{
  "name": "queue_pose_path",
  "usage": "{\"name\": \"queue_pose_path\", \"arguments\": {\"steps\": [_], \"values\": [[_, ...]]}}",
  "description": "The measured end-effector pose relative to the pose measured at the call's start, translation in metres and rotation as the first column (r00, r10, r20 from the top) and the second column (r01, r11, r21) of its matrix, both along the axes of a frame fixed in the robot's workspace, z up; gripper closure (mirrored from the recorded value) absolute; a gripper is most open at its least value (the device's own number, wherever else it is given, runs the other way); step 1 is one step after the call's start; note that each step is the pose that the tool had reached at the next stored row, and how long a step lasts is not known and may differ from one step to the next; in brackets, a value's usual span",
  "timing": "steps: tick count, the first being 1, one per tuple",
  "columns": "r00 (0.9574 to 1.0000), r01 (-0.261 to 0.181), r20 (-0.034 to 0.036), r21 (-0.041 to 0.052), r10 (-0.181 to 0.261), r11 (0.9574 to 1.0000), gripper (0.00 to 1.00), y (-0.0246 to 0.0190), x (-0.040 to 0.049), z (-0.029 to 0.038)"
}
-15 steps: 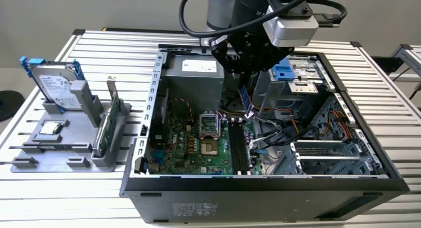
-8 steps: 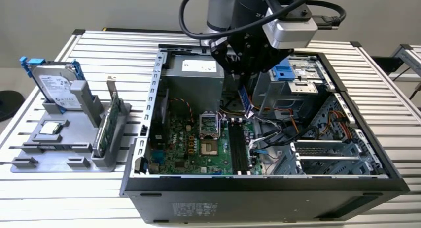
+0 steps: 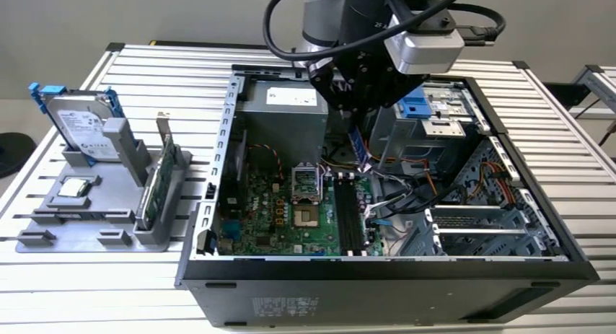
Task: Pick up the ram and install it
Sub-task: 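Insert the ram into the slot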
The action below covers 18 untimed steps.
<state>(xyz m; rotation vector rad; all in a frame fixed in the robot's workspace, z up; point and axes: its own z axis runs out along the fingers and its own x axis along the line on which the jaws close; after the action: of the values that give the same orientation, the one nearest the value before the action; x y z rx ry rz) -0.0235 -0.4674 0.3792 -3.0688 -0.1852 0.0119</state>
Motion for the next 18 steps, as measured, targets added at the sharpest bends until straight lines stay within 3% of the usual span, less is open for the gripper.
{"name": "queue_pose_path", "arguments": {"steps": [18], "values": [[1.0000,0.000,0.0000,0.0001,0.000,1.0000,1.00,0.0000,0.0050,-0.0025]]}}
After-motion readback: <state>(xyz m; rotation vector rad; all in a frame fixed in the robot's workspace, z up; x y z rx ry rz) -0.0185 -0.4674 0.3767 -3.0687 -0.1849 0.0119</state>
